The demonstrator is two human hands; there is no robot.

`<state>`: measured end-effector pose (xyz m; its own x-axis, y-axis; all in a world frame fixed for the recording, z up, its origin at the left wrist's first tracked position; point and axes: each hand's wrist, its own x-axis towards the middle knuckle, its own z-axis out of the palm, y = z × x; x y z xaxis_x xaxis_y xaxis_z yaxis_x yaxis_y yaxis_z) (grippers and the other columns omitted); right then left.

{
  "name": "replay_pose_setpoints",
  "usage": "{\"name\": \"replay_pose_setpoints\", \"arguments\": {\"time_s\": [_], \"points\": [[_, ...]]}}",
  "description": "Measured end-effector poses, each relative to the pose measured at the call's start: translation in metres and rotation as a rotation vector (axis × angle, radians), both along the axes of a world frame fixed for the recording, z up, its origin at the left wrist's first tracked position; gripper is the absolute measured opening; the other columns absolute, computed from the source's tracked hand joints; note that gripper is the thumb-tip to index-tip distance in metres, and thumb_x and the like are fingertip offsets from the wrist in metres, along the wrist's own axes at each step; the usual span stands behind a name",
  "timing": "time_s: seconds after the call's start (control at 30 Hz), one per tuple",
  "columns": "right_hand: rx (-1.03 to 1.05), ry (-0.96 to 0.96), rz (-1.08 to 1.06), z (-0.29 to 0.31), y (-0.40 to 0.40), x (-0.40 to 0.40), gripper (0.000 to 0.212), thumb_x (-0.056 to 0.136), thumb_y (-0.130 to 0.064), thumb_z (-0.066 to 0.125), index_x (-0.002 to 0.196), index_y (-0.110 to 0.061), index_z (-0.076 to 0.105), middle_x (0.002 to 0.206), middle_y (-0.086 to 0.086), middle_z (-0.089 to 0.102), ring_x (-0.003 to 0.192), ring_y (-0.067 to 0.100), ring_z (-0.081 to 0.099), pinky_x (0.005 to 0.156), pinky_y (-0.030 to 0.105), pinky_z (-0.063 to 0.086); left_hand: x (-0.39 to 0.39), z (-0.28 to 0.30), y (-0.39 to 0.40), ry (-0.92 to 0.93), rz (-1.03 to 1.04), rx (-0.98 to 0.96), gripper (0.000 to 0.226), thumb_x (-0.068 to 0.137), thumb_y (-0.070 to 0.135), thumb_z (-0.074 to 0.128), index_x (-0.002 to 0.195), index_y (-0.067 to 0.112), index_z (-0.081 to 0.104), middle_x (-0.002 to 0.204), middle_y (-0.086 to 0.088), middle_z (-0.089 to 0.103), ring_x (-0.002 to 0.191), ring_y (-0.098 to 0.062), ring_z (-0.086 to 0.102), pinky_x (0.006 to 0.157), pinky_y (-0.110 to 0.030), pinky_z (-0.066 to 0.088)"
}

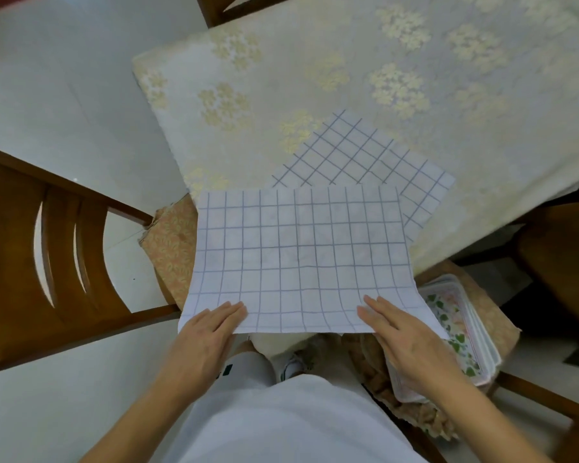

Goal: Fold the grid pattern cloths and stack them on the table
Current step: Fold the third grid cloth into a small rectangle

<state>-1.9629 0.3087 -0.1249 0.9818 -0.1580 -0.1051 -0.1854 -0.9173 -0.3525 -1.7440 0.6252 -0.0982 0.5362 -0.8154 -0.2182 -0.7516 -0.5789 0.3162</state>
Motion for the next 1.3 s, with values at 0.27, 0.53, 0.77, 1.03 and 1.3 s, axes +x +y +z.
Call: {"name": "replay_pose_setpoints", "arguments": {"time_s": [0.27, 0.53, 0.77, 1.03, 1.3], "points": [[-0.163, -0.026, 0.021, 0.033, -0.032, 0.049, 0.047, 0.100, -0.025, 0.034, 0.138, -0.013, 0.058, 0.144, 0.013, 0.054, 0.131, 0.034, 0.052, 0.103, 0.051, 0.046, 0.040, 0.021, -0.033, -0.146, 0.030, -0.048, 0.046, 0.099, 0.027, 0.034, 0.135, 0.010, 0.058, 0.137, -0.007, 0.060, 0.128, -0.026, 0.055, 0.106, -0.051, 0.043], [-0.287, 0.184, -0.022, 0.048, -0.081, 0.140, 0.051, 0.102, -0.038, 0.024, 0.145, -0.026, 0.049, 0.151, 0.003, 0.048, 0.139, 0.027, 0.046, 0.111, 0.055, 0.038, 0.137, 0.020, -0.091, -0.153, -0.001, 0.074, 0.050, 0.101, 0.035, 0.027, 0.133, 0.015, 0.060, 0.132, -0.004, 0.064, 0.126, -0.026, 0.058, 0.105, -0.051, 0.044], [-0.266, 0.386, -0.044, 0.025, -0.108, 0.192, 0.073, 0.096, -0.053, -0.014, 0.155, -0.038, 0.026, 0.163, -0.008, 0.022, 0.152, 0.019, 0.019, 0.123, 0.049, 0.012, 0.189, -0.008, -0.122, -0.077, -0.060, 0.153, 0.062, 0.101, 0.042, 0.013, 0.140, 0.017, 0.054, 0.145, -0.003, 0.053, 0.137, -0.026, 0.047, 0.111, -0.051, 0.039], [-0.172, 0.369, -0.093, -0.014, -0.119, 0.225, 0.081, 0.094, -0.053, -0.024, 0.156, -0.033, 0.025, 0.164, 0.000, 0.024, 0.151, 0.024, 0.020, 0.123, 0.044, 0.012, 0.213, -0.039, -0.136, -0.051, -0.043, 0.122, 0.055, 0.103, 0.039, 0.021, 0.141, 0.014, 0.052, 0.151, -0.006, 0.046, 0.139, -0.030, 0.043, 0.108, -0.051, 0.043], [-0.096, 0.212, -0.155, -0.043, -0.131, 0.237, 0.054, 0.106, -0.041, 0.013, 0.153, -0.026, 0.037, 0.161, 0.005, 0.030, 0.149, 0.027, 0.026, 0.119, 0.049, 0.027, 0.234, -0.067, -0.145, -0.020, -0.040, -0.015, 0.055, 0.106, 0.039, 0.018, 0.144, 0.014, 0.049, 0.153, -0.007, 0.042, 0.142, -0.030, 0.038, 0.106, -0.051, 0.043]]}}
